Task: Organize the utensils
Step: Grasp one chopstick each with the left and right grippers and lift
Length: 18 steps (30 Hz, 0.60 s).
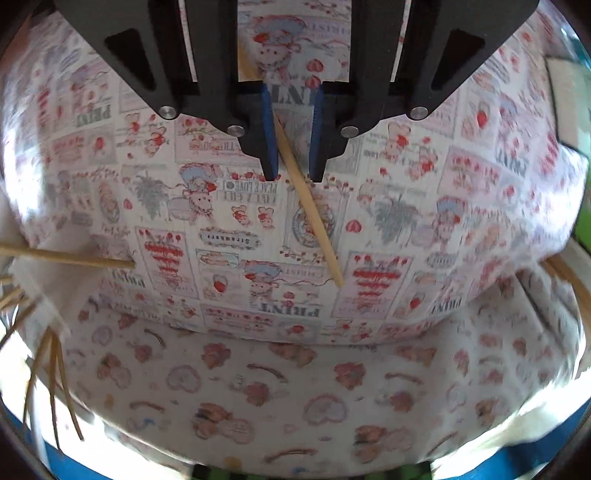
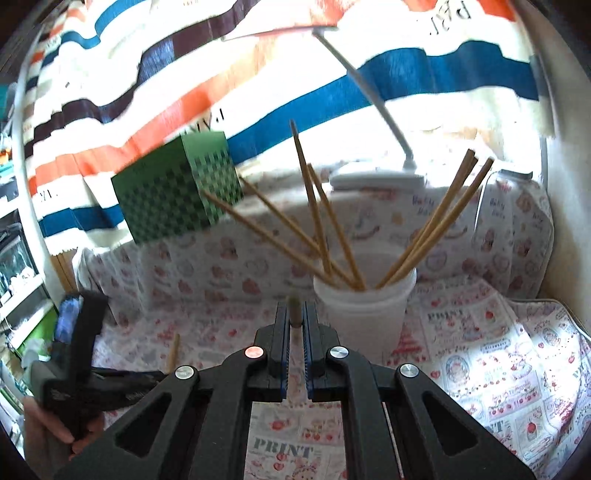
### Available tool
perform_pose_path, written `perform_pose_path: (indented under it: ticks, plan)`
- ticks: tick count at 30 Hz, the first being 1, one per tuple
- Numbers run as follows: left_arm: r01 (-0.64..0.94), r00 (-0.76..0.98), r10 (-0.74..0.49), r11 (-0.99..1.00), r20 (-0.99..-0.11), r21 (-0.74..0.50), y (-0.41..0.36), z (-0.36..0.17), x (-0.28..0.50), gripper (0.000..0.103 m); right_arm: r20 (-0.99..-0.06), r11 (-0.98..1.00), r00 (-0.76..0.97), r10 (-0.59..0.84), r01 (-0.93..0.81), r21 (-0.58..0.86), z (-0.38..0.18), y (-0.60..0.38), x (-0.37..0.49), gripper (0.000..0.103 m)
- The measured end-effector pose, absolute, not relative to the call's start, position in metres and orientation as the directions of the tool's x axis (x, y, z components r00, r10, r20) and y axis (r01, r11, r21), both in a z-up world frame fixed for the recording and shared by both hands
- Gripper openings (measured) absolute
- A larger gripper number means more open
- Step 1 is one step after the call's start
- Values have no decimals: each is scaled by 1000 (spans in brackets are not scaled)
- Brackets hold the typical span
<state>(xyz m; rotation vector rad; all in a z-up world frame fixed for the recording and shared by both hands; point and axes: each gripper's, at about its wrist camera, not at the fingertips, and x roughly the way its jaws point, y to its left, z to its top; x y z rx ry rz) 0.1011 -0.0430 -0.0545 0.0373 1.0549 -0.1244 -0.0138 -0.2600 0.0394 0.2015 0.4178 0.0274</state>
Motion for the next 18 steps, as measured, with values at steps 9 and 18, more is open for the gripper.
perform_pose_path:
  ticks: [9, 18]
  plan:
    - [171, 486, -142, 983, -862, -65, -38, -53, 112, 9, -339, 980, 940, 33, 37, 198, 54, -263, -27, 7]
    - [136, 498, -135, 988, -857, -76, -24, -38, 130, 29, -317, 972, 948, 4, 70, 223, 64, -278, -33, 7]
